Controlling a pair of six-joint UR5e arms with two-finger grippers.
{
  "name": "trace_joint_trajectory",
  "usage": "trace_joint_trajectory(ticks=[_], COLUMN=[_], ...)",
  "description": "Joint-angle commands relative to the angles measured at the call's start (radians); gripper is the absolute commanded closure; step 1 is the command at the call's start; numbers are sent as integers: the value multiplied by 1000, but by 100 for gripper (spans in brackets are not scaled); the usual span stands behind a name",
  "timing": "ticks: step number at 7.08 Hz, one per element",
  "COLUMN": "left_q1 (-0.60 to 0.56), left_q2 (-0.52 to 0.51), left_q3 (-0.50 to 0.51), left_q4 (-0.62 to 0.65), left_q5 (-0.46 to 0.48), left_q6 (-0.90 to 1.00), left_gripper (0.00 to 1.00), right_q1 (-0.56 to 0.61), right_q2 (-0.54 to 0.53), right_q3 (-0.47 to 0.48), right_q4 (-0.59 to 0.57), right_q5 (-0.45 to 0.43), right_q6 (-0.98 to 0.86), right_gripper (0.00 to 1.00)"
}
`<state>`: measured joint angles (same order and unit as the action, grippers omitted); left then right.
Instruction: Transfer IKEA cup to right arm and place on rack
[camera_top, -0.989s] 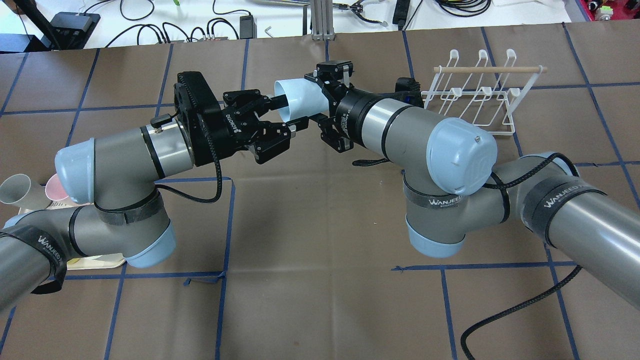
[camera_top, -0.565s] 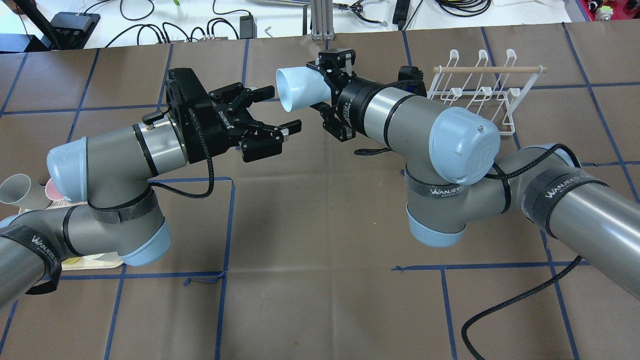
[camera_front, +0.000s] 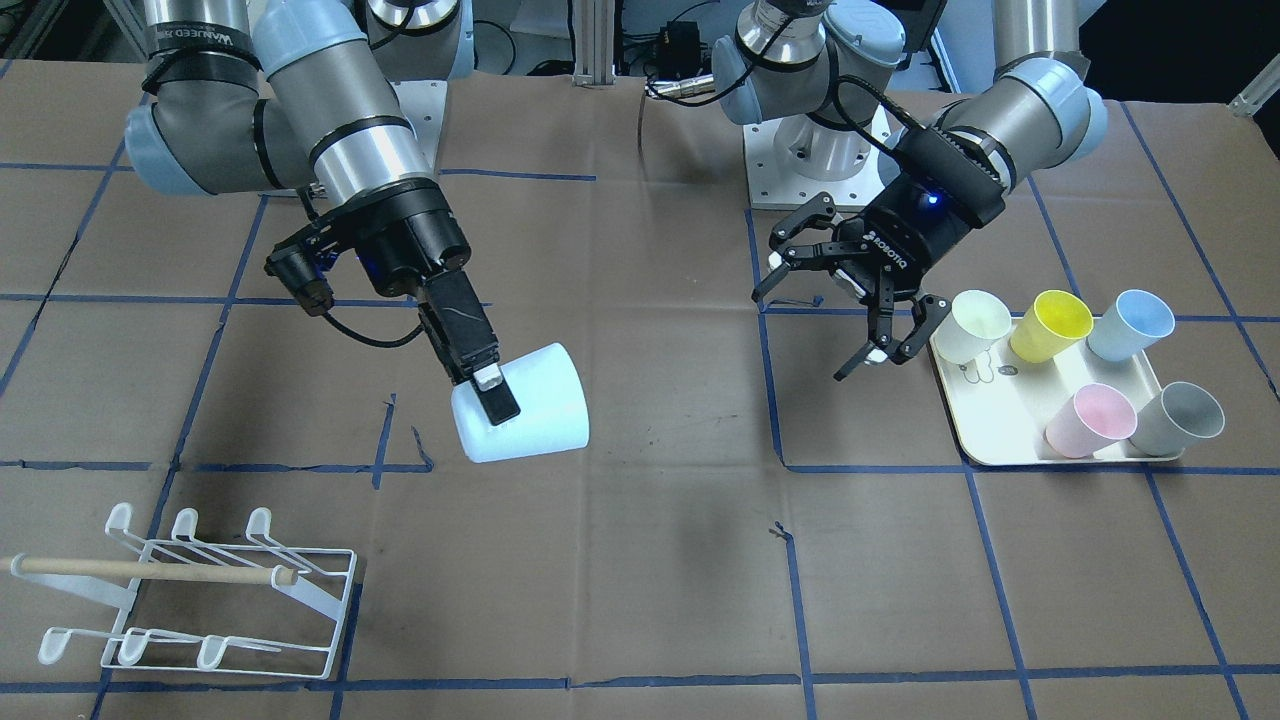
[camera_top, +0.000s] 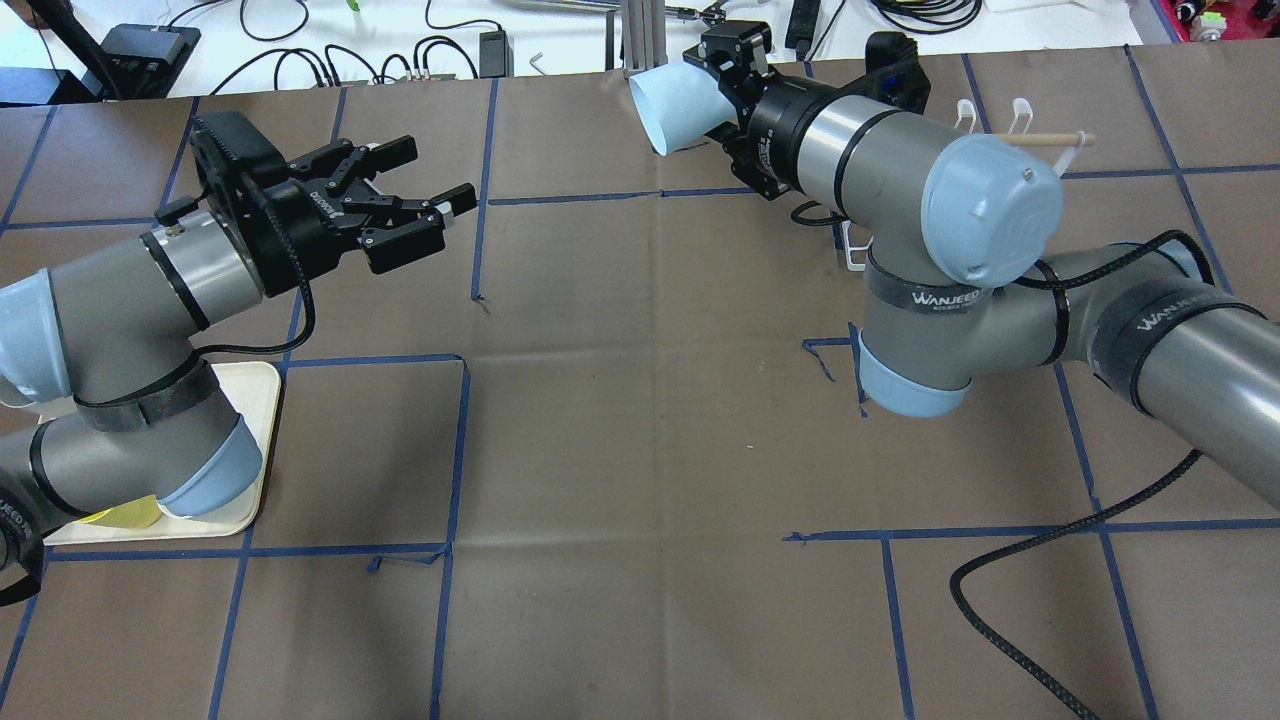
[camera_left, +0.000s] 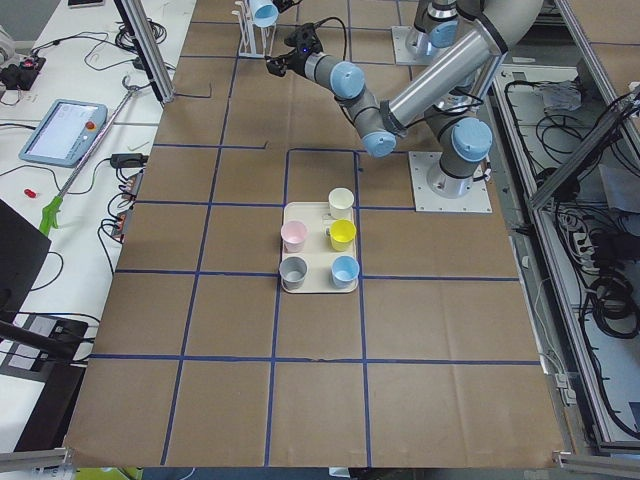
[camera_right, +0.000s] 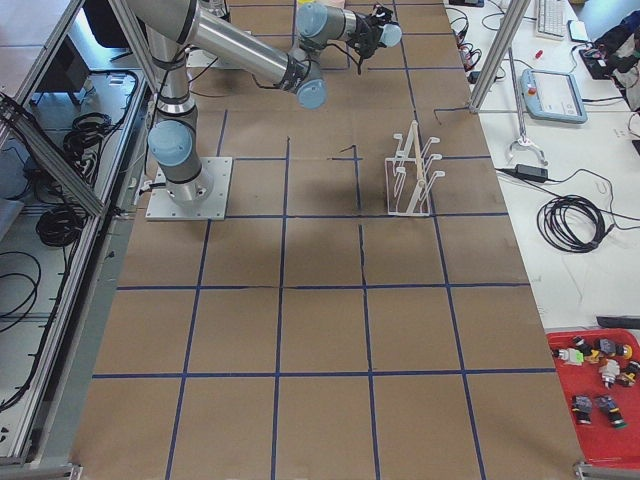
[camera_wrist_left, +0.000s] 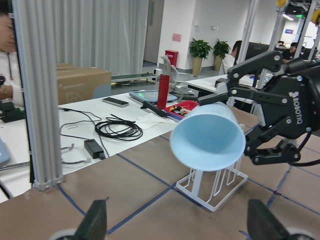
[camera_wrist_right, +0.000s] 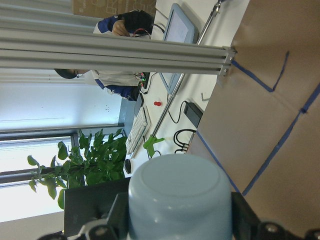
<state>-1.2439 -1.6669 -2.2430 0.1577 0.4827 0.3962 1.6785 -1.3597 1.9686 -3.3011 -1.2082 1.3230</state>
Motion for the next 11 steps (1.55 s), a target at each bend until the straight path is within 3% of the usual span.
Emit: trace_joint_trajectory(ticks=[1, 2, 4, 6, 8, 9, 11], left_q1=[6, -27, -167, -241, -278, -276, -273], left_q2=[-14, -17, -27, -14, 10, 41, 102], left_q3=[84, 170, 366, 498, 607, 659, 706], left_q4=[-44, -185, -530, -927, -1320, -1522, -1706], left_q5=[217, 346, 669, 909, 1028, 1039, 1074], left_q6=[-77, -88, -161, -230, -318, -365, -364], left_gripper=[1, 1, 1, 1, 1, 1, 1], right_q1=[-34, -42, -116, -141, -167, -213, -255], right_q2=[28, 49, 62, 100, 203, 224, 295], right_q3=[-33, -49, -70, -71, -71, -74, -111], right_q4=[0, -2, -31, -104, -298, -314, -342], right_q5=[-173, -256, -267, -309, -301, -288, -258], right_q6=[-242, -445, -763, -963, -1156, -1207, -1274], right_gripper=[92, 93, 93, 94, 94, 94, 94])
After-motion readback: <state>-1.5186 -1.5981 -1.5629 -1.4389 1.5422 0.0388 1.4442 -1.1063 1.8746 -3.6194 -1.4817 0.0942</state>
